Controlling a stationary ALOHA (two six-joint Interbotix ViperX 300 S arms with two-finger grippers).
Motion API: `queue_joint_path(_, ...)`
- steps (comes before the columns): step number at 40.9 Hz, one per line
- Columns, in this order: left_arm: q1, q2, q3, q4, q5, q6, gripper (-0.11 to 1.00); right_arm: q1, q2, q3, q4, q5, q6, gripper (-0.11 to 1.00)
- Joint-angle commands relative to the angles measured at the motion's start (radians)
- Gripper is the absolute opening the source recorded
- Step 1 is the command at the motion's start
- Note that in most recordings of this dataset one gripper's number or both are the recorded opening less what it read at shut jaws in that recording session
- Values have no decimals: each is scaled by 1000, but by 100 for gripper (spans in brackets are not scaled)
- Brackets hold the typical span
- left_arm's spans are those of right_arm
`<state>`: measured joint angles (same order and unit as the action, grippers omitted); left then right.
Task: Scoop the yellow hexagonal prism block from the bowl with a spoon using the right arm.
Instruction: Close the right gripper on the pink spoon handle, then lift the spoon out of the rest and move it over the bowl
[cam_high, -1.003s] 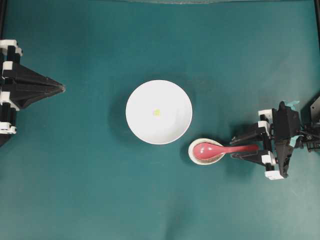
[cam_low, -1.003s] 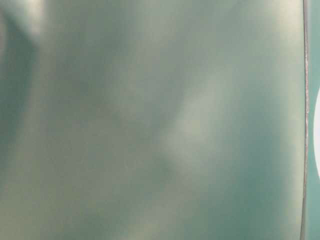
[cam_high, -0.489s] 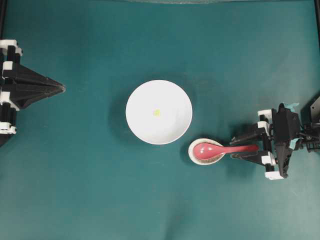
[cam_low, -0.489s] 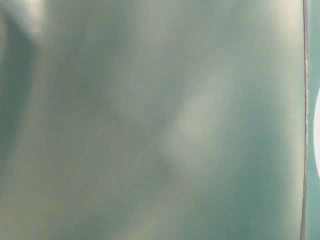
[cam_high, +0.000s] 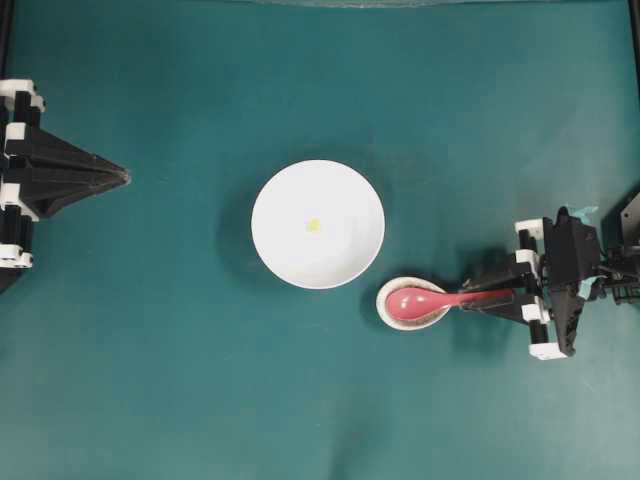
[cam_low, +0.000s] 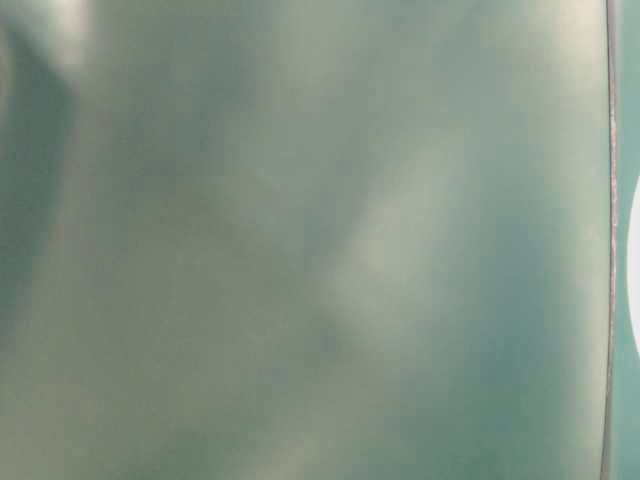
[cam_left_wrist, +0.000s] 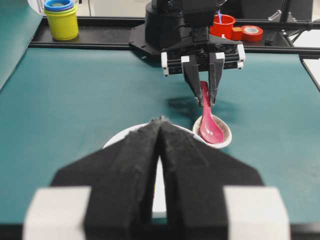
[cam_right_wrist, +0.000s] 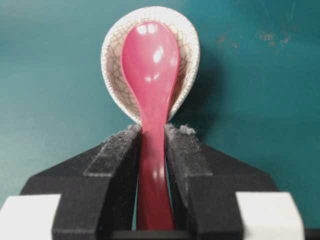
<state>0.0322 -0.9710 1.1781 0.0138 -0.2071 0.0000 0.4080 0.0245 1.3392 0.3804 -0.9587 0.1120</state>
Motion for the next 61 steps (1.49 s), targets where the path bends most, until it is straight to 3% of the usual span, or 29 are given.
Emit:
queue_joint_path(1, 2, 9, -21, 2, -8, 2, -1, 5, -6, -14, 0, -5, -3, 22)
queue_joint_path(11, 2, 8, -21, 2, -12, 0, -1, 5, -58, -35, 0, 11, -31, 22)
queue_joint_path(20, 2, 8, -21, 2, -12, 0, -1, -18, -202, -63, 0, 126, -74, 22)
queue_joint_path(28, 2, 8, -21, 3, -6, 5, -1, -83, -356, -129, 0, 347, -97, 22)
queue_joint_path(39, 2, 9, -20, 3, 0, 5, -1, -213, -508, -299, 0, 758, -152, 22)
queue_joint_path(47, 2, 8, -20, 2, 28, 3, -1, -347, -495, -385, 2, 950, -141, 22)
queue_joint_path(54, 2, 8, -20, 2, 58, 0, -1, -456, -443, -445, 0, 1049, -112, 22)
queue_joint_path(61, 2, 6, -21, 3, 66, 5, -1, -503, -385, -520, 0, 1155, -101, 22)
